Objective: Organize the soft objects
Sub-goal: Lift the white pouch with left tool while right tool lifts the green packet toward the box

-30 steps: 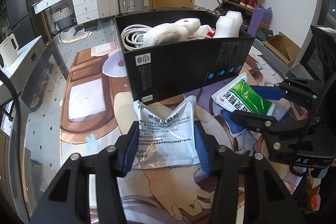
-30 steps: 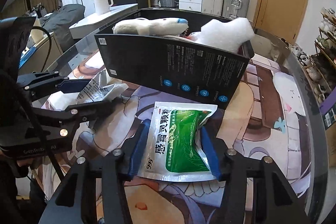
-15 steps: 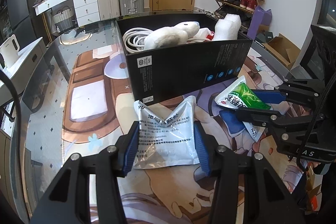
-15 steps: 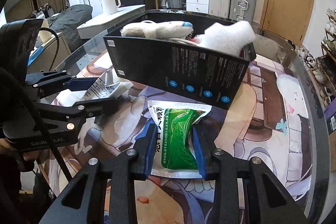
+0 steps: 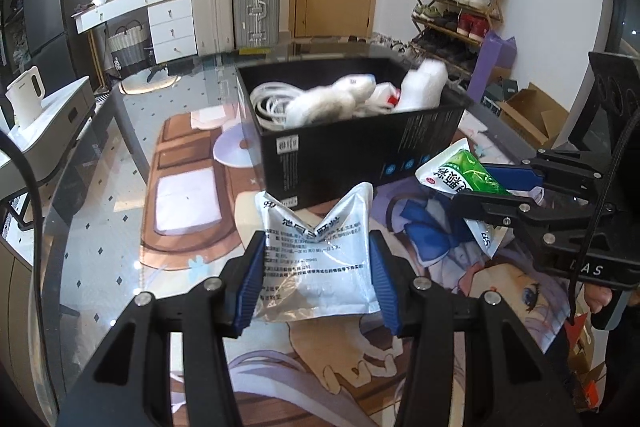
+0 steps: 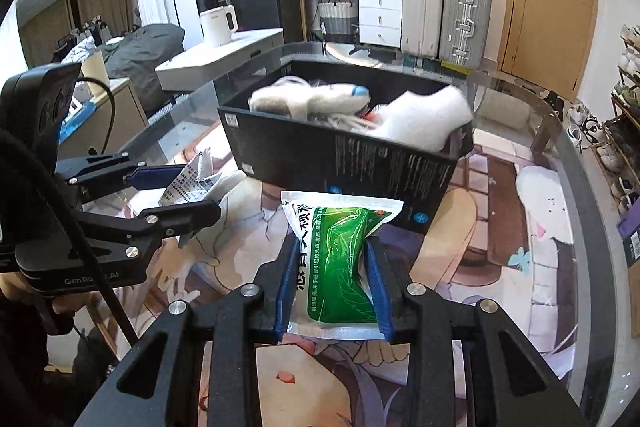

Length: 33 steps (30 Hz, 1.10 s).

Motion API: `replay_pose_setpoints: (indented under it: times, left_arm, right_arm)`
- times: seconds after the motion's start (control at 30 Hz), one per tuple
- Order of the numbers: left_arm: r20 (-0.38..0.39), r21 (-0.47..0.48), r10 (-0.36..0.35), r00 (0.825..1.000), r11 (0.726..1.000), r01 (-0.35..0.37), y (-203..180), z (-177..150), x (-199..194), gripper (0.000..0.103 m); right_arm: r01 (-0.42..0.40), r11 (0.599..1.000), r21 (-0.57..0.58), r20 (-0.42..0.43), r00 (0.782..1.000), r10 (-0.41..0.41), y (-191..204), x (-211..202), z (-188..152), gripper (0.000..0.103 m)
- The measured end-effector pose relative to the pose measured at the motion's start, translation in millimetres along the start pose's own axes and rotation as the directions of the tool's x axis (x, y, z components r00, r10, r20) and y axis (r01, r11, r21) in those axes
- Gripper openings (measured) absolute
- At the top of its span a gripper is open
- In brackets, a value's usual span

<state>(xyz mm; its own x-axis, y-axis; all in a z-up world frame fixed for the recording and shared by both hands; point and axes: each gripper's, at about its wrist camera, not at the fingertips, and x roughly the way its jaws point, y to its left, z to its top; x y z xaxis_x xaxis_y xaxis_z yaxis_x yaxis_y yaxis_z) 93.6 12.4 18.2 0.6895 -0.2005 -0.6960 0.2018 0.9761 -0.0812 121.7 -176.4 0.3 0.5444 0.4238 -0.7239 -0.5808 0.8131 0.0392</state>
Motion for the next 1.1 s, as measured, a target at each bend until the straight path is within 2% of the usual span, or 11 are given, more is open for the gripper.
replay_pose_setpoints:
  times: [0.4, 1.1]
  left_arm:
    - [0.092, -0.016, 0.007, 0.996, 1.0, -0.006, 4.6, 20.9, -35.1, 0.049]
    - [0.208, -0.002, 0.009, 0.978, 1.0, -0.009, -2.7, 71.7, -50.3, 0.049]
  right_arm:
    - [-0.01, 0.999, 0.046, 0.106, 0.994, 0.006, -13.1, -41.8, 19.2, 0.033]
    - [0.009, 1.0, 0.03, 0.182, 0.983, -0.015, -11.5, -67.1, 70.0, 0.033]
